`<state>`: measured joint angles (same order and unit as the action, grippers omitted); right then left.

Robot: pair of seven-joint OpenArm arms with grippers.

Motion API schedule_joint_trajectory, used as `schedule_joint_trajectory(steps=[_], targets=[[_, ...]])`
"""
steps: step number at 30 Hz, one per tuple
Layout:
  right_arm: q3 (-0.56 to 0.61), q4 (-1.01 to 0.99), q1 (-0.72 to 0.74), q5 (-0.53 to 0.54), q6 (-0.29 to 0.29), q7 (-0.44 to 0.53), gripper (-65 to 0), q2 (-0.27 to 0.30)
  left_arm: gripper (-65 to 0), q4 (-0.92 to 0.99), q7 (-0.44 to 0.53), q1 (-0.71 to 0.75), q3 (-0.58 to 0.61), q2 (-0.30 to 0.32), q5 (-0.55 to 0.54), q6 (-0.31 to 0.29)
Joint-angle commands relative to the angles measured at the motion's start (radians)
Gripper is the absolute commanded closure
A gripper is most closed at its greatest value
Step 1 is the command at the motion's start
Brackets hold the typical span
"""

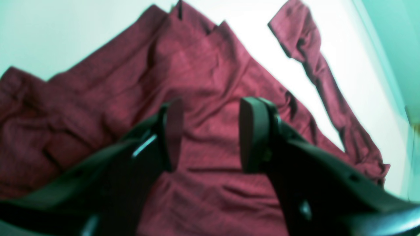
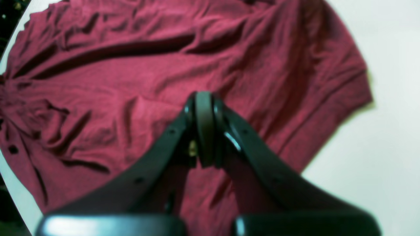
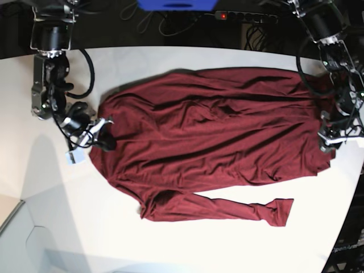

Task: Layout the t-shirt on the table in an organized manner, then fold the t-shirt properly
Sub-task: 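Grasp the shirt side with the left gripper and drag it toward the hem, then release the shirt with the left gripper and raise it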

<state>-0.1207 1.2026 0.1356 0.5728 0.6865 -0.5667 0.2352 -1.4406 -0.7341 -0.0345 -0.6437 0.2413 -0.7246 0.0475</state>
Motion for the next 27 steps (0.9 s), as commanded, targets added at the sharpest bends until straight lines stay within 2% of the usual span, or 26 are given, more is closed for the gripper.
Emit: schedule_joint_trajectory(steps=[1, 5, 7, 11, 14, 18, 23, 27], targets=[[0.014, 0.000, 0.049, 0.023, 0.012, 0.024, 0.0, 0.006, -27.4, 0.011, 0.014, -0.029, -0.001, 0.016, -0.003, -0.005], [0.100, -0.103, 0.132, 0.023, 0.012, 0.026, -1.9, 0.008, -27.3, 0.097, 0.014, -0.120, -0.001, 0.016, 0.029, -0.005], [0.143, -0.158, 0.167, 0.023, 0.012, 0.027, -5.8, 0.011, -27.4, 0.126, 0.014, -0.153, -0.001, 0.016, 0.049, -0.005], [0.161, -0.261, 0.189, 0.023, -0.001, 0.035, -18.3, 0.013, -27.5, 0.183, 0.014, -0.209, -0.001, 0.016, 0.118, -0.005], [0.161, -0.297, 0.180, 0.023, -0.015, 0.101, -23.7, 0.013, -27.5, 0.226, 0.015, -0.238, -0.001, 0.011, 0.153, -0.007], [0.161, -0.298, 0.126, 0.023, -0.015, 0.201, -23.1, 0.033, -27.5, 0.295, 0.057, -0.242, -0.001, 0.010, 0.173, -0.007], [0.163, -0.300, 0.114, 0.023, -0.015, 0.211, -22.0, 0.040, -27.5, 0.340, 0.181, -0.227, 0.005, 0.014, 0.173, -0.005], [0.163, -0.298, 0.105, 0.023, -0.015, 0.215, -22.0, 0.040, -27.5, 0.338, 0.195, -0.230, 0.006, 0.014, 0.173, -0.004]])
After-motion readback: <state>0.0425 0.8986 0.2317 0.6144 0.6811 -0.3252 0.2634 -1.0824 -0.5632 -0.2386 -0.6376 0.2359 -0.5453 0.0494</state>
